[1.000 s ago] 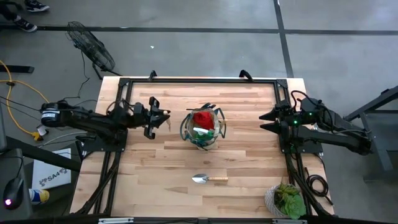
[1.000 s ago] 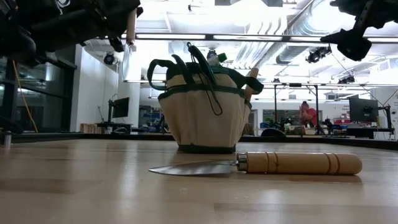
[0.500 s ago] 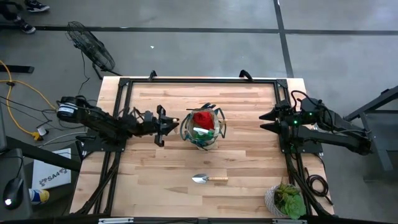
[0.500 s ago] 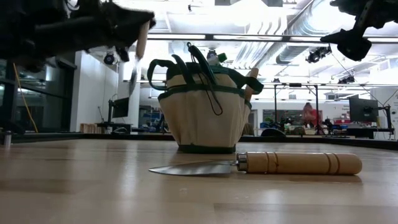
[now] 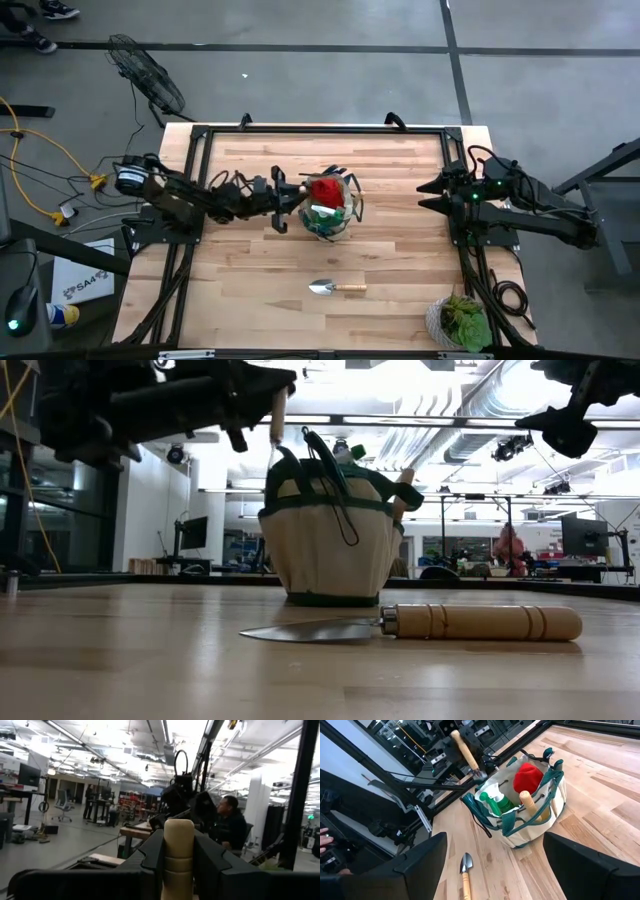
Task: Pick & Place Garden tools in Gardening bag
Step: Put the top trowel into the gardening bag
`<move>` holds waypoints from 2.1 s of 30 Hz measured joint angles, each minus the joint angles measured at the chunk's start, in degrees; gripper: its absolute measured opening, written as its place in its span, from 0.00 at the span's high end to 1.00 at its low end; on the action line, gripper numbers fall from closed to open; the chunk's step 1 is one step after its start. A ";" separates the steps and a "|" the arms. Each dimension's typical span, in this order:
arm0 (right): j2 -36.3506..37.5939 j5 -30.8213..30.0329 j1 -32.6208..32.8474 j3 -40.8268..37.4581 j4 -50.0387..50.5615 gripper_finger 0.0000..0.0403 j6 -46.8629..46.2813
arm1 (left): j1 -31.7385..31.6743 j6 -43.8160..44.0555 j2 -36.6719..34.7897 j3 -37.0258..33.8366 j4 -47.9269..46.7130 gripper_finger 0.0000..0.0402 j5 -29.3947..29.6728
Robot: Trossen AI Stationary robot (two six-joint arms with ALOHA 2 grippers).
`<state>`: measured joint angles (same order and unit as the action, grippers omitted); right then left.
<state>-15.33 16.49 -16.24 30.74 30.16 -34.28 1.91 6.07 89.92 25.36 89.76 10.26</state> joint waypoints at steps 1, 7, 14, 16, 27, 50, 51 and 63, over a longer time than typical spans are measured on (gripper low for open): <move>0.00 0.00 -0.01 0.00 0.00 0.20 0.00 | 0.00 -0.01 0.61 0.51 -0.05 0.84 0.06; 0.00 0.00 0.00 0.00 -0.01 0.20 0.00 | 0.00 -1.20 2.30 2.42 0.01 0.84 0.41; 0.00 0.00 0.00 0.00 0.00 0.20 0.00 | 0.00 -4.01 2.65 2.50 0.02 0.84 1.32; 0.00 0.00 0.01 0.00 -0.01 0.20 0.00 | 0.00 -5.20 2.65 2.50 0.02 0.84 1.32; 0.02 0.00 0.00 0.00 -0.01 0.20 0.00 | 0.00 -5.89 6.02 2.48 0.04 0.84 1.49; 0.02 0.00 0.02 0.00 -0.01 0.20 0.00 | 1.53 -3.41 7.53 2.48 0.06 0.65 1.13; 0.02 0.00 -0.01 0.00 -0.01 0.20 0.00 | 1.53 -2.88 7.53 2.48 0.06 0.61 1.60; 0.02 0.00 0.01 0.00 -0.01 0.20 0.00 | 1.49 -2.61 7.42 2.46 0.09 0.39 2.34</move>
<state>-15.31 16.49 -16.23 30.74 30.15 -34.28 3.40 3.46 97.34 27.81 89.84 12.60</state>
